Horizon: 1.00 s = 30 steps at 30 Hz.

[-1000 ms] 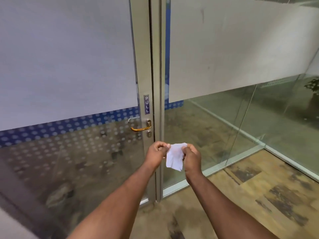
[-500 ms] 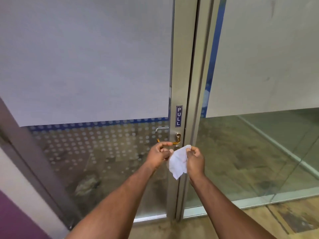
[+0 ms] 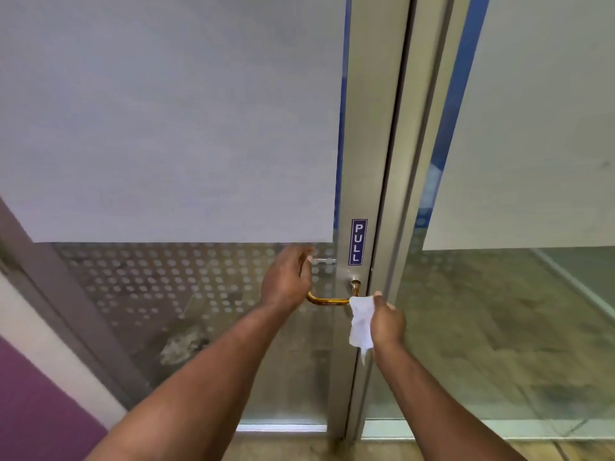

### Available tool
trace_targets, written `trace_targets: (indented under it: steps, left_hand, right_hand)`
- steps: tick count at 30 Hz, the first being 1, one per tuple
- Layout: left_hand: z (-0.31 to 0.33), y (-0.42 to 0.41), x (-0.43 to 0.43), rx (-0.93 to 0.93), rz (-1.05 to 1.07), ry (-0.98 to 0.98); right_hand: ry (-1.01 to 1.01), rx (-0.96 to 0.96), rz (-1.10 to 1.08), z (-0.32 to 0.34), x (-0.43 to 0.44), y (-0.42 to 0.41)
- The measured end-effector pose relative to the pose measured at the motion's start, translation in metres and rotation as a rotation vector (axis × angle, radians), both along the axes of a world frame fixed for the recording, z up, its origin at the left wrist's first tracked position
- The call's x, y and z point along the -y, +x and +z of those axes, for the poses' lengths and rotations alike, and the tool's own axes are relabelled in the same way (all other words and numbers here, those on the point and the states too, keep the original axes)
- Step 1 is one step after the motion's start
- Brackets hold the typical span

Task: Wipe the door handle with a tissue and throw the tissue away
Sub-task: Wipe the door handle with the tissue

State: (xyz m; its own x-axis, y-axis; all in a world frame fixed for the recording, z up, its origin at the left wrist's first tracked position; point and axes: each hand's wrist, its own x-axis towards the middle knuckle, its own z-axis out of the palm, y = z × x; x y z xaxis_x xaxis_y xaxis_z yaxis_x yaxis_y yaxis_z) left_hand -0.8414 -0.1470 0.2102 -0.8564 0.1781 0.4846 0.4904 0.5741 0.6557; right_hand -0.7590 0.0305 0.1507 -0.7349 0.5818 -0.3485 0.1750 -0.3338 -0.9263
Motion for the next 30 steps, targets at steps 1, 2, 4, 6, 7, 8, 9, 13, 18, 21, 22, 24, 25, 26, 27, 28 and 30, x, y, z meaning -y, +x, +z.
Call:
trace_targets:
  steps: [1,2,4,6,7,8,9,13,18,21,22,24,25,26,27,28,30]
  left_hand:
    - [0.007,-0.007,0.000,-0.097,0.010,-0.028]
    - [0.016,-0.016,0.001,-0.184,0.015,-0.050]
    - [0.030,-0.033,0.002,-0.345,0.024,-0.092]
    - [0.043,-0.047,0.003,-0.481,0.016,-0.127]
    - [0.049,-0.055,0.004,-0.518,0.006,-0.150]
    - [0.055,-0.062,0.005,-0.544,-0.001,-0.180]
    - [0.060,-0.068,0.006,-0.563,-0.005,-0.212]
    - [0.077,-0.089,0.014,-0.637,-0.050,-0.345]
    - [0.077,-0.110,0.022,-0.744,-0.090,-0.483]
    - [0.072,-0.121,0.028,-0.794,-0.084,-0.557]
    - [0.071,-0.125,0.030,-0.813,-0.089,-0.570]
    - [0.070,-0.133,0.032,-0.845,-0.095,-0.590]
    - [0.069,-0.136,0.032,-0.858,-0.092,-0.599]
    - [0.068,-0.139,0.032,-0.873,-0.085,-0.606]
    - [0.066,-0.141,0.031,-0.892,-0.074,-0.609]
    - [0.065,-0.143,0.030,-0.911,-0.059,-0.610]
    - [0.063,-0.147,0.028,-0.941,-0.033,-0.615]
  right_hand:
    - [0.025,-0.042,-0.124,0.000,-0.003,-0.004]
    - [0.109,-0.102,-0.243,-0.001,-0.007,-0.011]
    - [0.374,-0.192,-0.322,-0.002,-0.012,-0.019]
    - [0.493,-0.273,-0.257,0.000,-0.011,-0.026]
    - [0.547,-0.278,-0.217,-0.003,-0.011,-0.032]
    - [0.590,-0.269,-0.173,-0.007,-0.012,-0.037]
    - [0.626,-0.252,-0.122,-0.010,-0.012,-0.044]
    - [0.719,-0.182,0.125,-0.022,-0.008,-0.064]
    - [0.906,-0.088,0.318,-0.038,-0.013,-0.073]
    - [1.013,-0.004,0.373,-0.043,-0.021,-0.074]
    - [1.047,0.024,0.392,-0.045,-0.024,-0.073]
    - [1.140,0.030,0.404,-0.049,-0.028,-0.071]
    - [1.186,0.023,0.401,-0.051,-0.030,-0.071]
    - [1.215,0.027,0.397,-0.053,-0.032,-0.070]
    - [1.223,0.038,0.392,-0.054,-0.033,-0.070]
    - [1.221,0.049,0.391,-0.054,-0.033,-0.069]
    - [1.244,0.041,0.406,-0.053,-0.031,-0.069]
